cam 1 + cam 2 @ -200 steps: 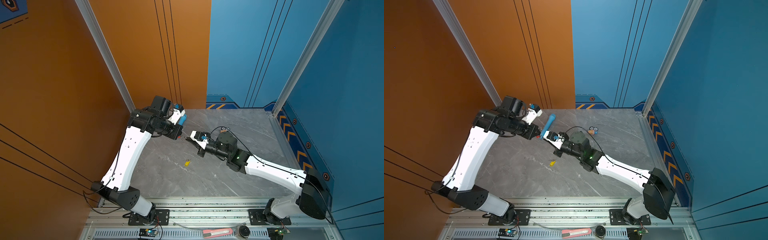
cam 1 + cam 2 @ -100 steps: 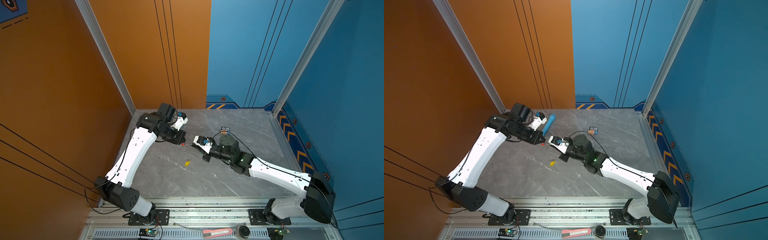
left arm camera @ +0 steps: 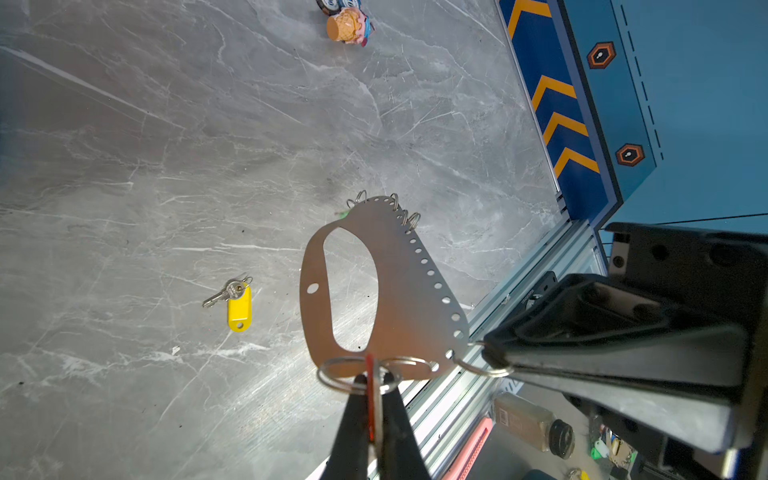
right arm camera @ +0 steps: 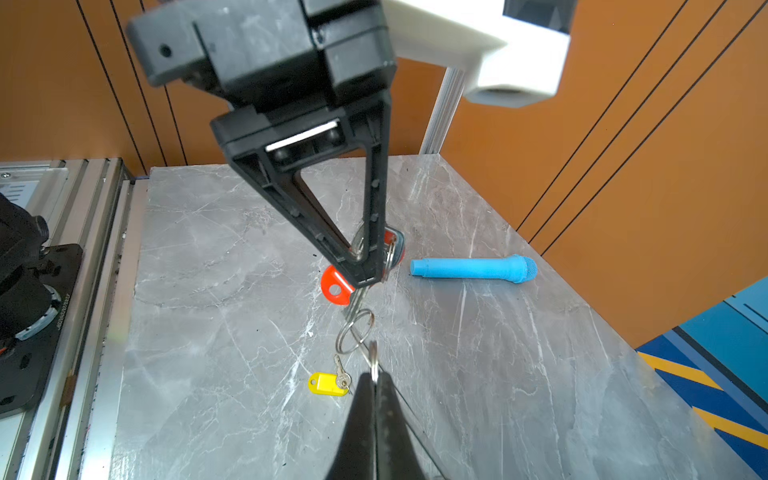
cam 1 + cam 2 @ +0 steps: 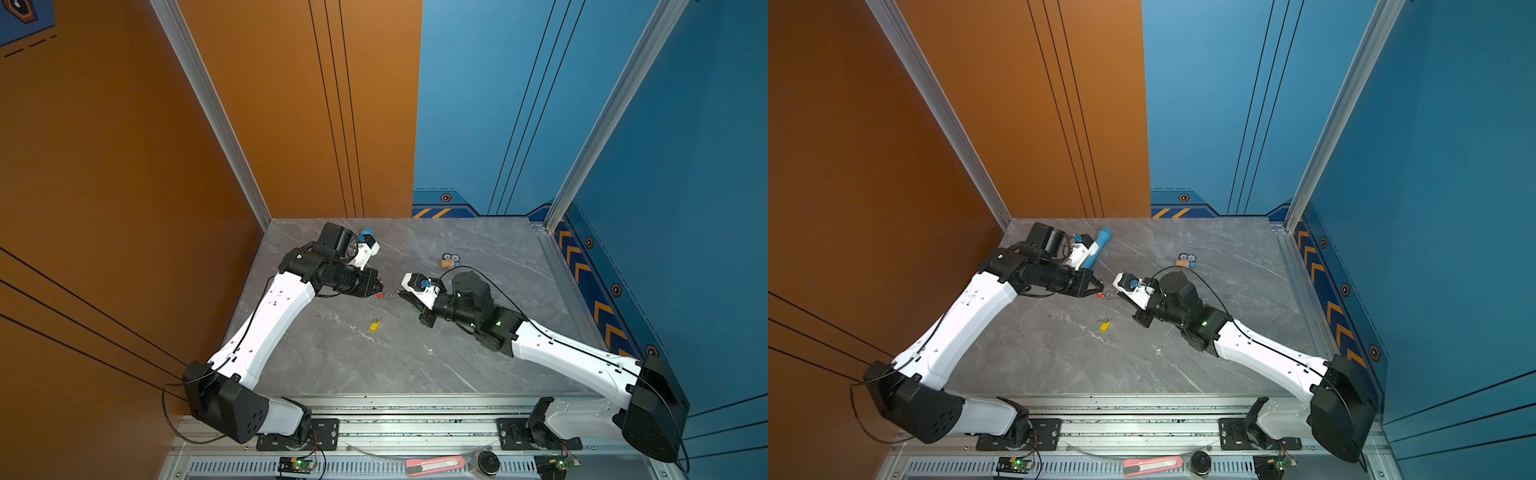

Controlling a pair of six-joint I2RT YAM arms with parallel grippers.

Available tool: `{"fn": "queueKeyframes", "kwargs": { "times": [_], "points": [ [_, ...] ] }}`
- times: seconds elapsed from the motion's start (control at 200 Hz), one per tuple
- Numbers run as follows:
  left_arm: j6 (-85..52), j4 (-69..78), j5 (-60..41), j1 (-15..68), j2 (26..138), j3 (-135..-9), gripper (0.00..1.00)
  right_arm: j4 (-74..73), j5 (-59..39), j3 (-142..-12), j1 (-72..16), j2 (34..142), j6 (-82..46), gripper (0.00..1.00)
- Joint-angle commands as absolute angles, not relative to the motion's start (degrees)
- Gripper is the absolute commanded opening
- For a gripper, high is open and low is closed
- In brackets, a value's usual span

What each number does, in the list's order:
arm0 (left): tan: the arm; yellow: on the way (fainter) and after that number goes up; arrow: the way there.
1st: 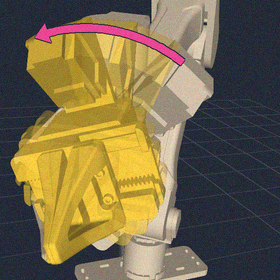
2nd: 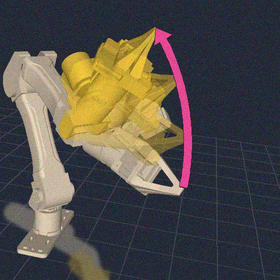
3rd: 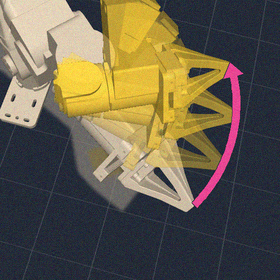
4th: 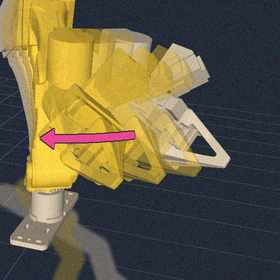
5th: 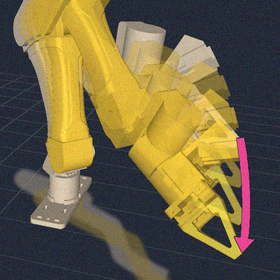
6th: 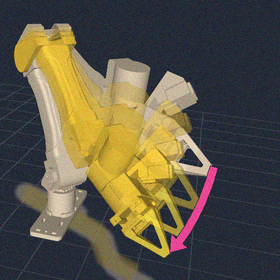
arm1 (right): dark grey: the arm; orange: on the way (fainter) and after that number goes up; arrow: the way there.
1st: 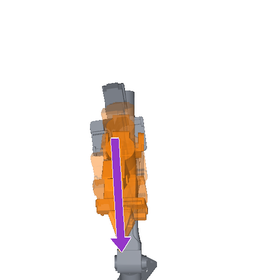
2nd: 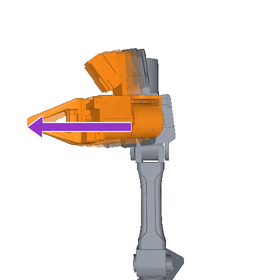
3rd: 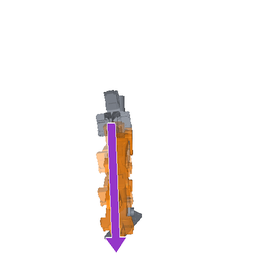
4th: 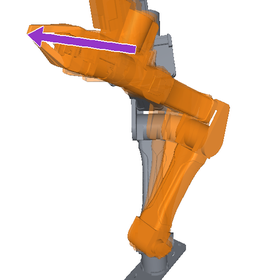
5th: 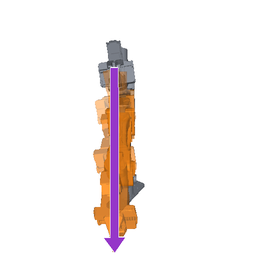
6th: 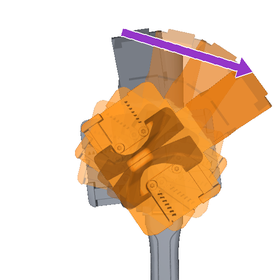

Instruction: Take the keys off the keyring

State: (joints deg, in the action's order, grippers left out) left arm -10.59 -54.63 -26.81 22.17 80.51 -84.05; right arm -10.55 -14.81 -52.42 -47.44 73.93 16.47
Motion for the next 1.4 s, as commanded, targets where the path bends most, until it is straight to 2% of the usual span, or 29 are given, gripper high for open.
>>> {"fn": "queueKeyframes", "kwargs": {
  "times": [0.0, 0.521, 0.741, 0.886, 1.186, 1.392],
  "points": [
    [-12.2, -56.8, -19.6, 22.1, 80.2, -86.0, 0.00, -16.8, -14.2, -53.4, -46.7, 70.9, 15.0, 0.00],
    [-10.0, -57.5, -20.9, 26.5, 80.4, -94.6, 0.00, -21.8, -16.1, -52.9, -45.9, 73.2, 8.6, 0.00],
    [-8.8, -59.2, -16.5, 28.2, 81.4, -98.6, 0.00, -23.0, -18.7, -53.2, -46.2, 73.7, 8.4, 0.00],
    [-8.0, -60.3, -13.4, 27.5, 81.1, -100.6, 0.00, -22.2, -16.5, -51.9, -46.3, 73.5, 9.0, 0.00],
    [-7.9, -62.6, -10.1, 25.1, 80.4, -91.4, 0.00, -18.4, -15.5, -49.6, -43.8, 69.6, 8.5, 0.00],
    [-10.5, -56.6, -9.4, 25.7, 81.6, -81.6, 0.00, -14.8, -17.0, -49.4, -41.8, 66.8, 8.0, 0.00]
  ]
}}
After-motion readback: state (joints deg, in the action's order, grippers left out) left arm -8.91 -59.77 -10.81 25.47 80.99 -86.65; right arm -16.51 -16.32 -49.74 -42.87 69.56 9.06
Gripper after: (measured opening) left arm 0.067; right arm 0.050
